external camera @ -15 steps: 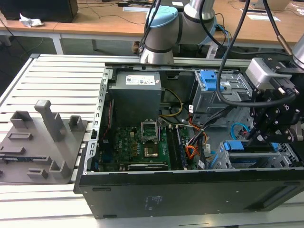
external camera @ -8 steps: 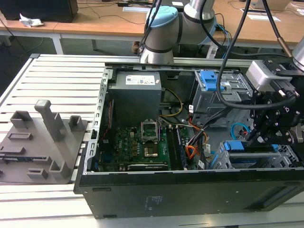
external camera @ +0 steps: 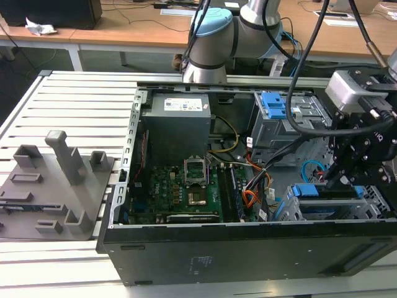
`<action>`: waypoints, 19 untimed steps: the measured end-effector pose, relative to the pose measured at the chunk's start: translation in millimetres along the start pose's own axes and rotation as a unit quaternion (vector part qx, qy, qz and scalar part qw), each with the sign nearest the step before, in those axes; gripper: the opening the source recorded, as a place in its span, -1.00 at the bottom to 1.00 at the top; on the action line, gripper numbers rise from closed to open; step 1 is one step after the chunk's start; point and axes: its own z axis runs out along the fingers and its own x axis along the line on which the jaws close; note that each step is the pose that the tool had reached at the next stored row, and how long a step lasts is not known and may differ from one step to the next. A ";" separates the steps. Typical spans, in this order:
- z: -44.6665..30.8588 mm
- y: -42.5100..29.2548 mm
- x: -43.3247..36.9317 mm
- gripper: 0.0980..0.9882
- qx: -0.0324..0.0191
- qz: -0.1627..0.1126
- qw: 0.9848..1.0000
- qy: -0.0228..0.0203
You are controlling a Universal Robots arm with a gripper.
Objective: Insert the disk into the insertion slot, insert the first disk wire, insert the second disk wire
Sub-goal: 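Insert the second disk wire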
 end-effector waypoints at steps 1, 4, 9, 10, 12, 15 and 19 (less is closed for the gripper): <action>-4.0 0.2 0.0 -0.68 0.000 0.000 1.000 0.000; -14.5 0.8 0.0 -0.68 0.000 0.000 1.000 0.000; -14.7 0.8 0.0 -0.68 0.000 0.000 1.000 0.000; -14.7 0.8 0.0 -0.71 0.000 0.000 1.000 0.000; -14.7 0.8 0.0 -0.98 0.000 0.000 1.000 0.000; -14.8 0.8 0.0 -0.98 0.000 0.000 1.000 0.000; -14.7 4.0 -0.1 -0.98 0.000 0.000 1.000 0.000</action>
